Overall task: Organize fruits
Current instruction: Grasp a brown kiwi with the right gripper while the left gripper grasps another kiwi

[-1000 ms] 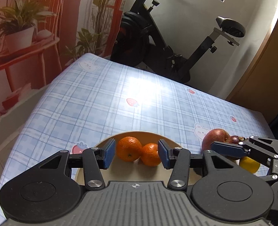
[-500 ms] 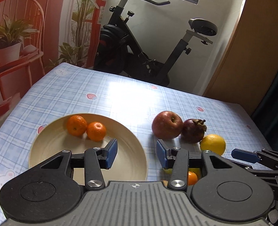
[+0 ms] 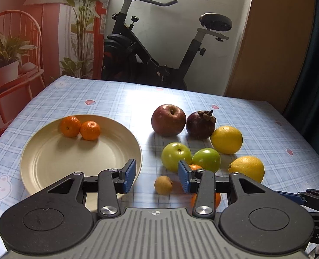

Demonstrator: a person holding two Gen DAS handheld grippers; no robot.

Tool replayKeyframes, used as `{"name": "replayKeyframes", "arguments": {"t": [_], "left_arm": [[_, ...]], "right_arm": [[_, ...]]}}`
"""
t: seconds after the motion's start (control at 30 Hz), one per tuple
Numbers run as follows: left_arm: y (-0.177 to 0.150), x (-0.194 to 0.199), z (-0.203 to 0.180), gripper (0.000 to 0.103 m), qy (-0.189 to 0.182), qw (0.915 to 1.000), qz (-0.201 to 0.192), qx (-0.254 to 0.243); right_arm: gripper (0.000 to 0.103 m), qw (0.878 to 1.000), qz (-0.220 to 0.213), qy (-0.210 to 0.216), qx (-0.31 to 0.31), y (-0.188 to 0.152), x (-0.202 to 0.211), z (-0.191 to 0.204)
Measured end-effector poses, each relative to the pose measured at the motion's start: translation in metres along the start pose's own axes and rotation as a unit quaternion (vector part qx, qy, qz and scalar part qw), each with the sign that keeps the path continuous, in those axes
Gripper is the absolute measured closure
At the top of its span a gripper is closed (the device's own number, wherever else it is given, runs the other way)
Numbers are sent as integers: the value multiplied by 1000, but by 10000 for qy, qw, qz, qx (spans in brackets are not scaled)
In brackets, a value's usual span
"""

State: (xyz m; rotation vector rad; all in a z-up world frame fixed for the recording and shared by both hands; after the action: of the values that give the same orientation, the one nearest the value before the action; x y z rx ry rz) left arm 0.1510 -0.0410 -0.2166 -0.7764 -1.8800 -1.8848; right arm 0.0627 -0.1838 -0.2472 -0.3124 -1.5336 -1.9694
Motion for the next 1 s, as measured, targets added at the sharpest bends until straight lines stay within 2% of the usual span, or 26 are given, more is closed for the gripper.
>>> {"name": "replayKeyframes", "arguments": {"t": [0.2, 0.3, 0.4, 0.7, 0.77, 0.8, 0.83, 1.0], "left_arm": [[-7, 1, 0, 58, 57, 9999, 53, -133], [-11, -1, -3, 59, -4, 9997, 135, -196], [-15, -3, -7, 66, -89, 9993, 216, -285], [-22, -24, -6, 66, -192, 9975, 651, -189], [-22, -28, -9, 71, -215, 9971, 686, -240], [-23, -30, -10, 78, -238, 9968, 705, -288], [-23, -32, -11, 80, -234, 9966, 715, -326], [-23, -40, -10, 79, -184, 9965, 772, -267]], "right_arm": [[64, 9998, 101, -3, -148, -8, -5, -4], [75, 9999, 157, -7, -55, -10, -7, -1], [75, 9999, 143, 15, -6, -10, -8, -1], [75, 9999, 96, 71, -54, -9, -9, -1], [75, 9999, 96, 77, -49, -9, -8, -1], [75, 9999, 94, 83, -55, -9, -8, -1], [75, 9999, 93, 91, -63, -9, -8, -2], [75, 9999, 89, 94, -51, -9, -7, -3]]}}
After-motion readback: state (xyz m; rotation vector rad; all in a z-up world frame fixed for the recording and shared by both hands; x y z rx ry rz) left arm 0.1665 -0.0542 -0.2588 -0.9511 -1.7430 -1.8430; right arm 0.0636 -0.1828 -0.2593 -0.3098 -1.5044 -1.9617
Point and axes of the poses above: each gripper's, at about its wrist camera, not at the fingertips, and x roughly against the way its jaws point, z to its left, y to its top, the point moved 8 cm from there along -x, roughly the way its jaws point, and after that the axes turned 6 degrees about y, right-handed, at the moved point
